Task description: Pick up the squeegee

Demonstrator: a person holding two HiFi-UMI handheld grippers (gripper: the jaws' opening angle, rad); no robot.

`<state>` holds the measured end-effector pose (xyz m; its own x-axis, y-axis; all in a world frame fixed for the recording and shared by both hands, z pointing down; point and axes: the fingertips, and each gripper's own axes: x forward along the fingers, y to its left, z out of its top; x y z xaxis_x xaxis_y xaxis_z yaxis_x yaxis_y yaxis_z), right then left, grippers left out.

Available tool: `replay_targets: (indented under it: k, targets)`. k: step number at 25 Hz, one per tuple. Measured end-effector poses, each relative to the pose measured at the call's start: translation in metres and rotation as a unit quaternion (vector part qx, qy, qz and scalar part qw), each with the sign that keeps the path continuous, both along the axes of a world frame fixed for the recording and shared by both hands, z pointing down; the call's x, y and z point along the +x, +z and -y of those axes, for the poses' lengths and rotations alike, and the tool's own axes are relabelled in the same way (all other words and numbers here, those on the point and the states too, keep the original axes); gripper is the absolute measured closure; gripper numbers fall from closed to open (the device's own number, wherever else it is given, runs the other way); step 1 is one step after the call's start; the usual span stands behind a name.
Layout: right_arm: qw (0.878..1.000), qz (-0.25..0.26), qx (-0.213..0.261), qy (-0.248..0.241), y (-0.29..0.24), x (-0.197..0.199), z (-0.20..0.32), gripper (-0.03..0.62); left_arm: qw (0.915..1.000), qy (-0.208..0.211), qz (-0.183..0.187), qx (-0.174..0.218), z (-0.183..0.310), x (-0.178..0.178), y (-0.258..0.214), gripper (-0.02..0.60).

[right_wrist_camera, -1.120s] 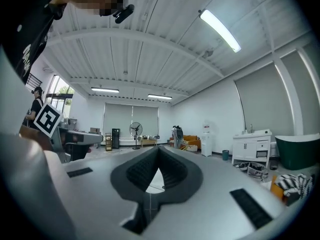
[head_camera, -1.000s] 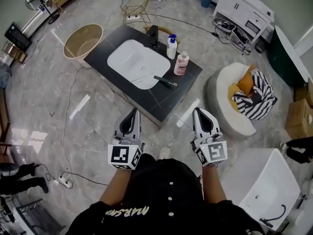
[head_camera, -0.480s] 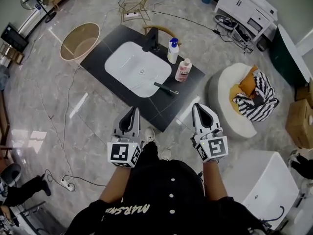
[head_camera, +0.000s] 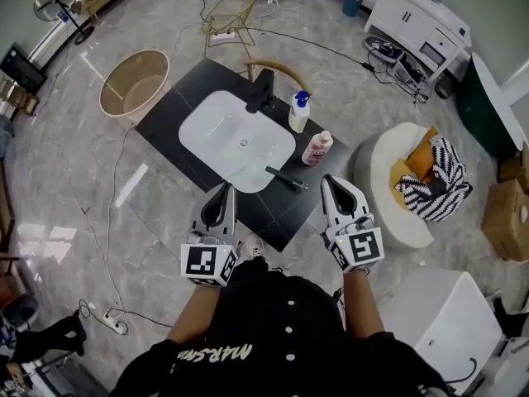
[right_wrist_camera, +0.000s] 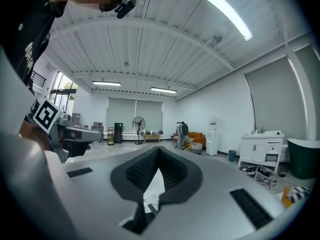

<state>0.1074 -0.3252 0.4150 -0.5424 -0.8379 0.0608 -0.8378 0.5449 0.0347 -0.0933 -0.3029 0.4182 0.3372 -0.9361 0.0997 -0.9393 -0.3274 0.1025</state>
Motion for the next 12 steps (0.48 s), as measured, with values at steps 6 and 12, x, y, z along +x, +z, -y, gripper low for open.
replay_targets:
  k: [6, 12]
  targets:
    - [1.000, -0.021, -0.016, -0.012, 0.016, -0.016, 0.028, 0.599, 0.9997, 0.005, -0.002, -0.025, 0.026, -0.010, 0.016, 0.560]
    - [0.994, -0.075, -0.059, -0.051, 0.058, -0.037, 0.054, 0.597, 0.9987, 0.019, -0.007, -0.047, 0.046, -0.010, 0.036, 0.560]
